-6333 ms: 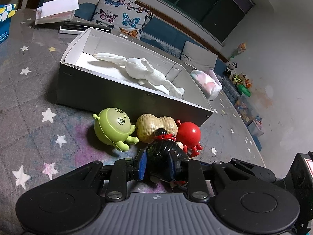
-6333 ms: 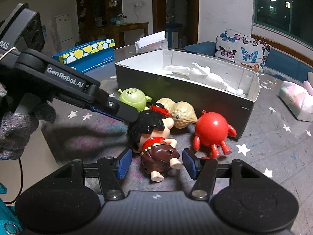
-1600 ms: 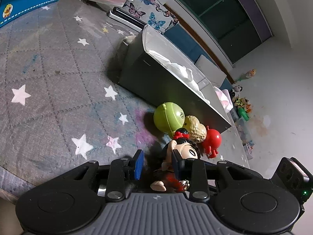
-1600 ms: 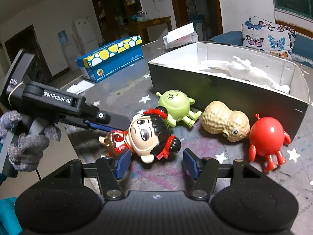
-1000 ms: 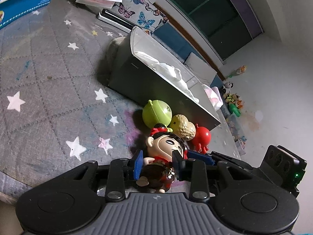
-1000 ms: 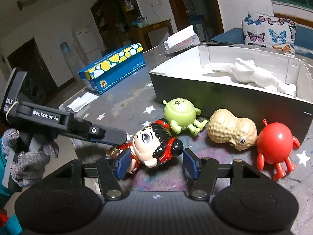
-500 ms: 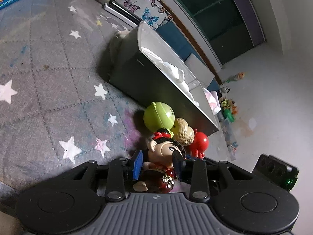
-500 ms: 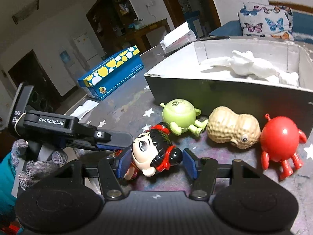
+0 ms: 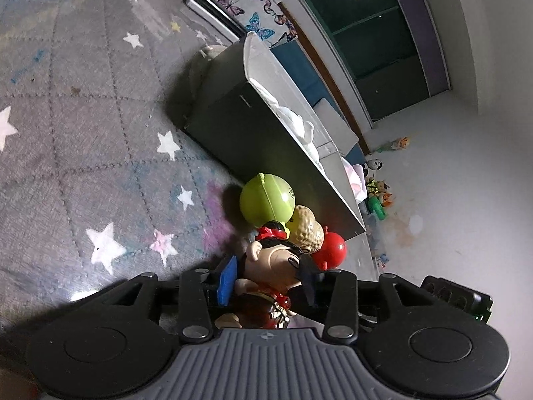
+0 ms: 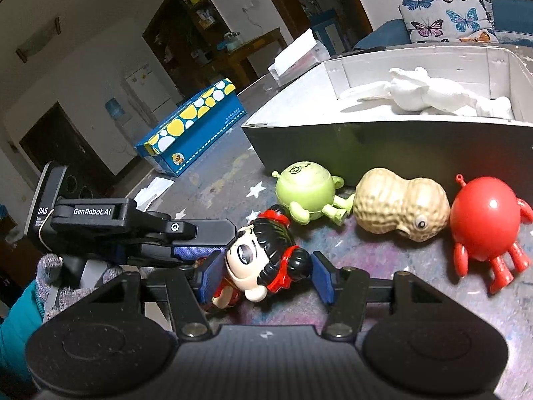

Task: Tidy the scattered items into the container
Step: 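Tighten both grippers on the doll and lift it off the table, then carry the doll with both grippers over the white box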

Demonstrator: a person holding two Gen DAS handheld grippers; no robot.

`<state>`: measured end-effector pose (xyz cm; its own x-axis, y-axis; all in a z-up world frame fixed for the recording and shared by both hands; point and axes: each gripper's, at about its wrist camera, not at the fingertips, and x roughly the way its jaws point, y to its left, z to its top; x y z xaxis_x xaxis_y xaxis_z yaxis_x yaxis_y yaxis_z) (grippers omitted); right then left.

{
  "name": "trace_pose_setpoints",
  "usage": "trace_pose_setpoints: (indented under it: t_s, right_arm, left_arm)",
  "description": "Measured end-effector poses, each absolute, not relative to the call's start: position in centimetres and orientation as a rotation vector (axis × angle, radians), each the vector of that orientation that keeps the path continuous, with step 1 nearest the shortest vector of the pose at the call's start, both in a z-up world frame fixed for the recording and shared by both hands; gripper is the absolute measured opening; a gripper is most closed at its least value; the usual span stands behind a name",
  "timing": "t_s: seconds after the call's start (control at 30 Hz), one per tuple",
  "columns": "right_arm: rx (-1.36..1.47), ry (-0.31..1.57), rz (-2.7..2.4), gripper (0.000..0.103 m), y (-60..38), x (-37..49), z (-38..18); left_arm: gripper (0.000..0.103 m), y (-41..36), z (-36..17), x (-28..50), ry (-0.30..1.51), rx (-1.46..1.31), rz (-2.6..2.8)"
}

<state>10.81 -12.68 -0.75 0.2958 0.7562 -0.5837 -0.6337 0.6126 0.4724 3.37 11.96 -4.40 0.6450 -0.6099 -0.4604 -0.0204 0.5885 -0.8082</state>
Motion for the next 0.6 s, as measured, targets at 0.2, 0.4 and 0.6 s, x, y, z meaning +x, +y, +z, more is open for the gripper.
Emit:
trace_pose_setpoints:
  t_s: [0.2, 0.4, 0.6]
  right_arm:
    - [0.150, 0.856, 0.916, 0.057, -12.4, 10.5, -0.6]
    - [0.131, 0.827, 0.908, 0.057, -13.0, 9.5, 0.1]
    - [0.113, 0.748, 0.894, 0.057, -14.1, 8.9, 2.4]
  left_arm:
    - [0.045, 11.6, -4.3, 3.2, 0.805, -0.869, -0.393]
    - [0.045, 11.1, -3.9, 2.6, 0.792, -0.857, -0.416]
    - [0.045, 9.8, -1.7, 3.4, 0.737, -0.832, -0.454]
